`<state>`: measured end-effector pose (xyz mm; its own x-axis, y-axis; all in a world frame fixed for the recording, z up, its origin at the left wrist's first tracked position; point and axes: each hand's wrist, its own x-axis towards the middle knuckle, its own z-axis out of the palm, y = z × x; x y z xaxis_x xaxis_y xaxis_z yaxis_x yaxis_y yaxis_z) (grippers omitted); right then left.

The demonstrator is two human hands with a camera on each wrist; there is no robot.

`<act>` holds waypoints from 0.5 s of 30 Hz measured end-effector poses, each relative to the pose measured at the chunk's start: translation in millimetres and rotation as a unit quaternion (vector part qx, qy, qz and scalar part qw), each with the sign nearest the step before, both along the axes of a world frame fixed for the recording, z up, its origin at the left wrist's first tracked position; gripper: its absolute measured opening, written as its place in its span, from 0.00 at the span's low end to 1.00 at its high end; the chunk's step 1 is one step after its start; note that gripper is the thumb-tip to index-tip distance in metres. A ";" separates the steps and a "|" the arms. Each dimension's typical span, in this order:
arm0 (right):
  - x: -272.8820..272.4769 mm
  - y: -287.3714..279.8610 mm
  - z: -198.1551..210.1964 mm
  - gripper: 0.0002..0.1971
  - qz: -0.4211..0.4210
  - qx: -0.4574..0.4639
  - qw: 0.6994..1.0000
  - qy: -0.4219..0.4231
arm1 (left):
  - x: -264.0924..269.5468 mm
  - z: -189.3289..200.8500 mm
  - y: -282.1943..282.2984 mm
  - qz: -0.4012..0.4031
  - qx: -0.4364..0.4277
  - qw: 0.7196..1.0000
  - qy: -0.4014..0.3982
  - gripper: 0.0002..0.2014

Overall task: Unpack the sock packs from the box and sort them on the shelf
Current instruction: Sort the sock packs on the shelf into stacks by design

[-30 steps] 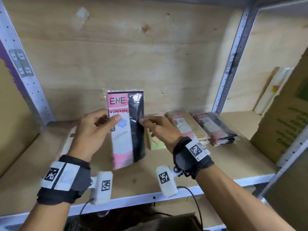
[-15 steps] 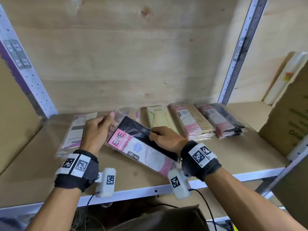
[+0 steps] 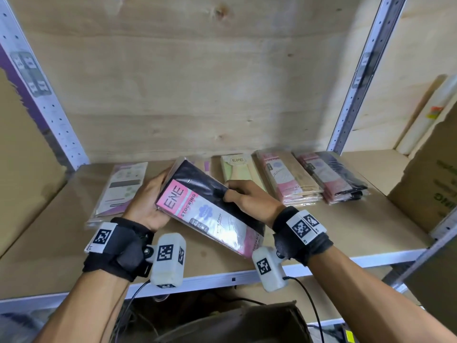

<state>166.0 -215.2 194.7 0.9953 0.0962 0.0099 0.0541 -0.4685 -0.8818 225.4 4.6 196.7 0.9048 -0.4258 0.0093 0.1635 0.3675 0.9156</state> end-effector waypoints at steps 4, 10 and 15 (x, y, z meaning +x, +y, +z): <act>-0.9 0.3 1.0 0.08 -0.006 0.013 1.000 0.001 | -1.0 2.3 -2.3 0.002 0.016 1.000 0.020 0.18; -2.9 -10.4 -1.4 0.07 -0.022 0.060 0.998 0.021 | 11.0 0.8 14.3 0.105 0.025 0.992 0.072 0.38; -3.5 -13.7 0.9 0.03 -0.077 0.234 0.968 0.037 | -4.8 -2.2 -6.8 0.095 0.159 0.983 0.014 0.39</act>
<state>162.5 -228.9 195.6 0.9972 -0.0507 -0.0550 -0.0558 -0.0141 -0.9983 220.6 -2.2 194.4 0.9664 -0.2259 -0.1228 0.1463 0.0903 0.9851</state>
